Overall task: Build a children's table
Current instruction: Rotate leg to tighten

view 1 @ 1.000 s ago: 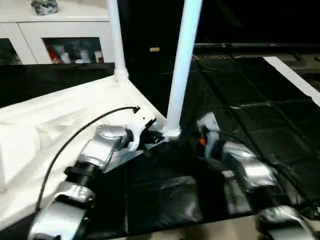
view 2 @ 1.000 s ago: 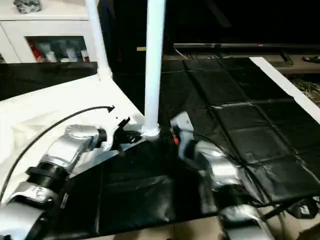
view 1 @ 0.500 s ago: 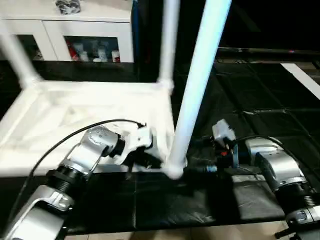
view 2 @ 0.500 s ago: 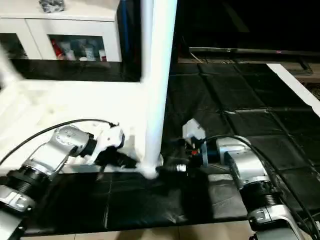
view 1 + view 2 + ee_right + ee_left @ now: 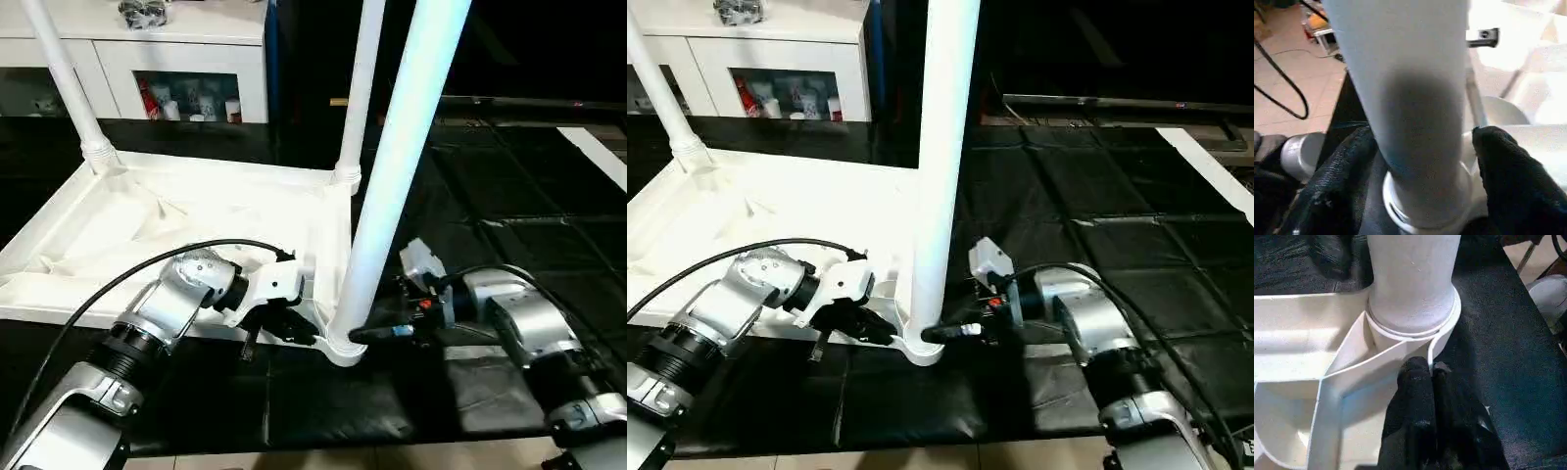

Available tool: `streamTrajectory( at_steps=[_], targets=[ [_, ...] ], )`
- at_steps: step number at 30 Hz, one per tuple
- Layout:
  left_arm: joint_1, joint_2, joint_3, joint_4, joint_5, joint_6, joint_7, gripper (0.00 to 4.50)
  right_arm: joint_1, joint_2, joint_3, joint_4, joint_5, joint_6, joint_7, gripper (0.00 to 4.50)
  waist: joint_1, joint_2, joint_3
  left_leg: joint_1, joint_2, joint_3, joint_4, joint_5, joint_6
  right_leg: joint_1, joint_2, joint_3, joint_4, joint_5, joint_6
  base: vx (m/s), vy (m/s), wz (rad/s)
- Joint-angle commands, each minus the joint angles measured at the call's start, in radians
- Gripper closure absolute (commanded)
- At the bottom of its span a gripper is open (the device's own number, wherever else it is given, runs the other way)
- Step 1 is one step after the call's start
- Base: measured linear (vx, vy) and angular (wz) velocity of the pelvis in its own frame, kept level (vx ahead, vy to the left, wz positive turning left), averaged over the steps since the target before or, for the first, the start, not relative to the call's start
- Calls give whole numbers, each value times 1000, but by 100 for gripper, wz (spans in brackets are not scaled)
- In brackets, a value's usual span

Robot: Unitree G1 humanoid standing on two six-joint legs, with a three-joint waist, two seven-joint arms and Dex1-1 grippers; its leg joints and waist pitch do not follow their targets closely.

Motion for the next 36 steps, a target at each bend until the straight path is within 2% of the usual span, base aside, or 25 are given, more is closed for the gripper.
streamTrajectory(
  at_steps=[1, 6, 7, 11, 18, 21, 22, 23, 25, 26, 28, 29, 31, 32, 33, 34, 35, 36],
  targets=[
    [-1, -14, -56, -18, 22, -11, -35, 450, -19, 0, 5, 16, -1, 1, 13, 156, -7, -1, -58, -12, 20, 13, -69, -96, 65, 67, -49, 48, -53, -221, -217, 0, 0, 0],
    [3, -14, -60, -23, 22, -10, -30, 450, -37, 17, 9, 52, -1, -5, 16, 191, -7, 1, -58, -11, 20, 12, -70, -105, 57, 67, -50, 48, -54, -237, -215, 0, 0, 0],
    [3, -14, -60, -24, 22, -9, -30, 450, -38, 18, 10, 54, -1, -4, 16, 218, -7, 0, -59, -12, 20, 12, -70, -100, 57, 67, -50, 48, -54, -229, -216, 0, 0, 0],
    [5, -16, -61, -24, 24, -9, -28, 450, -44, 26, 14, 60, 2, 5, 27, 239, -8, 0, -58, -13, 19, 13, -69, -94, 60, 68, -48, 48, -53, -221, -217, 0, 0, 0],
    [3, -21, -55, -15, 30, -4, -12, 450, -41, 27, 22, 56, 10, 14, 47, 244, -8, -3, -58, -12, 20, 13, -69, -94, 61, 67, -48, 48, -53, -229, -215, 0, 0, 0],
    [3, -31, -43, -4, 28, 7, 10, 450, -32, 29, 28, 45, 9, 17, 54, 244, -8, 3, -59, -11, 19, 13, -68, -97, 59, 67, -49, 48, -53, -228, -217, 0, 0, 0],
    [4, -34, -39, -1, 27, 13, 16, 450, -26, 30, 30, 39, 9, 19, 53, 244, -8, 2, -58, -11, 20, 13, -68, -100, 58, 67, -48, 48, -54, -230, -216, 0, 0, 0],
    [4, -38, -35, 3, 26, 19, 25, 450, -20, 31, 31, 30, 10, 23, 51, 244, -7, 7, -59, -10, 20, 13, -69, -103, 57, 66, -48, 49, -54, -228, -218, 0, 0, 0],
    [4, -46, -26, 9, 23, 35, 43, 450, 0, 35, 35, 8, 14, 34, 44, 244, -7, 5, -58, -9, 20, 14, -69, -109, 56, 65, -47, 49, -56, -229, -218, 0, 0, 0],
    [4, -50, -22, 13, 22, 41, 51, 450, 9, 39, 35, -1, 16, 40, 36, 244, -4, 9, -57, -3, 21, 15, -69, -116, 55, 62, -46, 49, -56, -224, -223, 0, 0, 0],
    [1, -63, -8, 19, 17, 70, 77, 450, 34, 53, 26, -23, 22, 65, -11, 244, -5, 11, -58, -8, 20, 14, -70, -116, 53, 68, -45, 50, -53, -217, -224, 0, 0, 0],
    [1, -63, -8, 19, 17, 70, 77, 450, 34, 53, 26, -23, 22, 65, -11, 244, -3, 10, -57, -6, 20, 15, -71, -120, 53, 65, -46, 50, -57, -223, -221, 0, 0, 0],
    [-3, -84, 12, 29, 10, 107, 117, 450, 57, 74, 16, -41, 14, 97, -88, 244, -7, 9, -53, -6, 18, 15, -73, -153, 44, 65, -47, 50, -65, -283, -202, 0, 0, 0],
    [-11, -114, 37, 46, 6, 143, 178, 450, 77, 100, 14, -49, -14, 110, -181, 244, -9, 8, -50, -6, 17, 15, -75, -163, 38, 64, -47, 50, -69, -311, -191, 0, 0, 0],
    [-12, -115, 38, 47, 6, 145, 181, 450, 78, 102, 13, -49, -15, 111, -186, 244, -13, 7, -43, -1, 13, 13, -78, -210, 25, 59, -47, 47, -81, -410, -162, 0, 0, 0],
    [-18, -143, 61, 61, 0, 178, 235, 450, 84, 132, 5, -43, -32, 128, -266, 244, -18, 7, -39, 2, 10, 9, -80, -250, 17, 59, -49, 43, -93, -523, -119, 0, 0, 0],
    [-21, -153, 69, 66, -2, 189, 253, 450, 85, 143, 2, -40, -38, 130, -293, 244, -21, 7, -36, 6, 7, 7, -79, -275, 15, 54, -50, 39, -102, -579, -98, 0, 0, 0],
    [-26, -176, 86, 77, -6, 210, 295, 450, 82, 172, -9, -28, -49, 140, -358, 247, -30, 6, -35, 12, 4, 3, -77, -307, 7, 50, -51, 33, -113, -657, -62, 0, 0, 0]
  ],
)
